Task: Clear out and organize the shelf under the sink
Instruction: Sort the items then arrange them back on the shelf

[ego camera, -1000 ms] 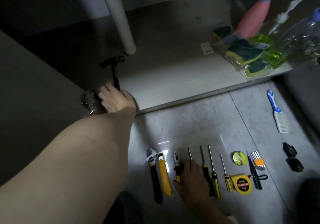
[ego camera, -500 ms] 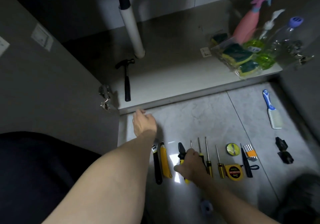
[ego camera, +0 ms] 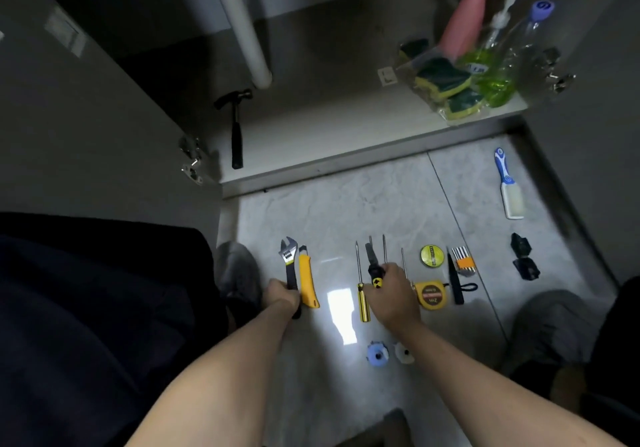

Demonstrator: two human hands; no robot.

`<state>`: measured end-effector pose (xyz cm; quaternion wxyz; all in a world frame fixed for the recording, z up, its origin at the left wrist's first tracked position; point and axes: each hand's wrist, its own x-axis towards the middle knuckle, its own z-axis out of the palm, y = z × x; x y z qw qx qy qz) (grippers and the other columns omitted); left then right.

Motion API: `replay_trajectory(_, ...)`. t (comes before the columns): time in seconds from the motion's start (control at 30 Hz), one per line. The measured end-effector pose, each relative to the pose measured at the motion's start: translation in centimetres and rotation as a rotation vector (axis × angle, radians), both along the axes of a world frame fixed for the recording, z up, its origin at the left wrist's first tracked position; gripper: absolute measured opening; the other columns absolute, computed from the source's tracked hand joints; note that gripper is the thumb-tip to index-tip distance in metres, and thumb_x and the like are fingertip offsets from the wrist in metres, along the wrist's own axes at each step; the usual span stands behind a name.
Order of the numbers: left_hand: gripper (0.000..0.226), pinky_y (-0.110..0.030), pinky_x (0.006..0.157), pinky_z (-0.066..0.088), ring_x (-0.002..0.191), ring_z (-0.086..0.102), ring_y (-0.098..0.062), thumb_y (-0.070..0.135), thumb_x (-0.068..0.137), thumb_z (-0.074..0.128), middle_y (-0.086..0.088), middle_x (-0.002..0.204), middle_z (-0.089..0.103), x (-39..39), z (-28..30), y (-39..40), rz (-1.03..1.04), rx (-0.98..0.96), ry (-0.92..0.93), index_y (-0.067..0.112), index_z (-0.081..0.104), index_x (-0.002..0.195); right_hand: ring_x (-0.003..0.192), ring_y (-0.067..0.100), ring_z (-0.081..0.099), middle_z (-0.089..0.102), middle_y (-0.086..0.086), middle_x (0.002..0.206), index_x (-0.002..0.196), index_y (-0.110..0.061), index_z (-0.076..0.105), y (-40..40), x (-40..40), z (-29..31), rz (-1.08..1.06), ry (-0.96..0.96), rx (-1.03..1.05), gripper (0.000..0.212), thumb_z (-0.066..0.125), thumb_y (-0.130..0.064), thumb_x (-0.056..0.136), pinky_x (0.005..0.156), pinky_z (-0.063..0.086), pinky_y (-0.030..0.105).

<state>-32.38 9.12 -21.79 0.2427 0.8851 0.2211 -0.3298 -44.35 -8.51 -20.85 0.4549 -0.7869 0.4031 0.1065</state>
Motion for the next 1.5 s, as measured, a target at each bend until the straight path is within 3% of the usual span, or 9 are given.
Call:
replay_trajectory(0.17, 0.022, -0.040, 0.080, 0.056, 0.099, 0.067, -0.036, 0.007, 0.092, 0.056, -0.020, 0.107, 0.068, 1.2, -1.1, -1.2, 0.026, 0.021, 0.009, -0.002, 0.066, 0.110, 0.099, 0.027, 0.059, 0.058, 0.003, 0.108, 0.107, -0.016, 0.056, 0.1, -0.4, -0.7, -0.047, -0.048, 0.025, 0.024, 0.063, -0.022, 0.085, 0.085, 0.051, 0.043)
replay_trajectory(0.27, 0.011, -0.032, 0.068, 0.050, 0.091, 0.068, -0.031, 0.007, 0.086, 0.067, -0.015, 0.092, 0.068, 1.9, -1.7, -1.4, 0.030, 0.037, 0.020, 0.002, 0.068, 0.095, 0.096, 0.023, 0.060, 0.059, -0.001, 0.106, 0.103, -0.021, 0.056, 0.3, -0.4, -1.6, -0.075, -0.041, 0.048, 0.020, 0.062, -0.025, 0.084, 0.082, 0.052, 0.041)
replay_trajectory(0.53, 0.023, -0.027, 0.061, 0.046, 0.075, 0.066, -0.028, 0.025, 0.078, 0.070, -0.009, 0.079, 0.068, 1.9, -0.9, -1.7, 0.091, 0.013, 0.015, 0.006, 0.073, 0.091, 0.090, 0.019, 0.060, 0.060, -0.004, 0.102, 0.099, -0.026, 0.055, 0.6, -1.1, -1.9, -0.093, -0.045, 0.100, 0.017, 0.062, -0.023, 0.084, 0.073, 0.048, 0.037)
replay_trajectory(0.67, 0.029, -0.034, 0.075, 0.053, 0.097, 0.069, -0.037, 0.029, 0.083, 0.066, -0.015, 0.092, 0.069, 2.4, 0.4, -2.2, 0.209, -0.037, -0.058, 0.003, 0.069, 0.097, 0.087, 0.016, 0.058, 0.059, -0.009, 0.097, 0.098, -0.030, 0.055, 0.5, 0.1, -1.1, -0.103, -0.085, 0.092, 0.020, 0.064, -0.020, 0.083, 0.065, 0.041, 0.030)
replay_trajectory(0.77, 0.041, -0.034, 0.080, 0.050, 0.103, 0.066, -0.039, 0.045, 0.087, 0.061, -0.019, 0.101, 0.071, 3.1, 1.4, -2.1, 0.214, -0.065, -0.128, 0.006, 0.070, 0.097, 0.089, 0.016, 0.059, 0.060, -0.006, 0.101, 0.102, -0.033, 0.055, 0.9, 1.4, -0.3, -0.094, -0.148, 0.102, 0.026, 0.064, -0.018, 0.083, 0.072, 0.048, 0.034)
replay_trajectory(1.0, 0.034, -0.034, 0.063, 0.043, 0.080, 0.062, -0.038, 0.044, 0.085, 0.054, -0.010, 0.073, 0.065, 8.7, 6.3, -5.9, 0.178, -0.206, -0.405, 0.015, 0.059, 0.068, 0.101, 0.017, 0.059, 0.056, -0.009, 0.111, 0.113, -0.034, 0.054, -0.3, 7.8, 2.8, -0.047, -0.302, 0.027, 0.038, 0.066, -0.015, 0.083, 0.085, 0.047, 0.035)
replay_trajectory(1.1, 0.029, -0.036, 0.068, 0.048, 0.083, 0.063, -0.038, 0.039, 0.085, 0.057, -0.012, 0.077, 0.067, 13.4, 8.3, -7.3, 0.125, -0.226, -0.460, 0.013, 0.067, 0.077, 0.104, 0.018, 0.059, 0.055, -0.008, 0.113, 0.116, -0.031, 0.056, -2.6, 12.5, 4.4, 0.038, -0.317, -0.047, 0.038, 0.067, -0.018, 0.082, 0.083, 0.042, 0.030)
replay_trajectory(1.33, 0.037, -0.036, 0.092, 0.047, 0.119, 0.060, -0.037, 0.028, 0.097, 0.056, -0.021, 0.123, 0.065, 26.3, 9.3, -9.8, 0.001, -0.070, -0.425, 0.000, 0.065, 0.119, 0.120, 0.027, 0.057, 0.058, 0.002, 0.133, 0.133, -0.022, 0.050, -8.7, 25.9, 8.5, 0.265, -0.198, -0.278, 0.051, 0.065, -0.032, 0.085, 0.089, 0.046, 0.036)
replay_trajectory(1.5, 0.034, -0.037, 0.099, 0.045, 0.123, 0.055, -0.039, 0.014, 0.093, 0.059, -0.023, 0.130, 0.059, 31.3, 8.2, -10.0, -0.129, 0.000, -0.449, 0.000, 0.059, 0.124, 0.119, 0.028, 0.057, 0.058, 0.001, 0.129, 0.129, -0.025, 0.052, -9.1, 31.6, 7.3, 0.266, -0.214, -0.315, 0.053, 0.068, -0.038, 0.080, 0.084, 0.045, 0.034)
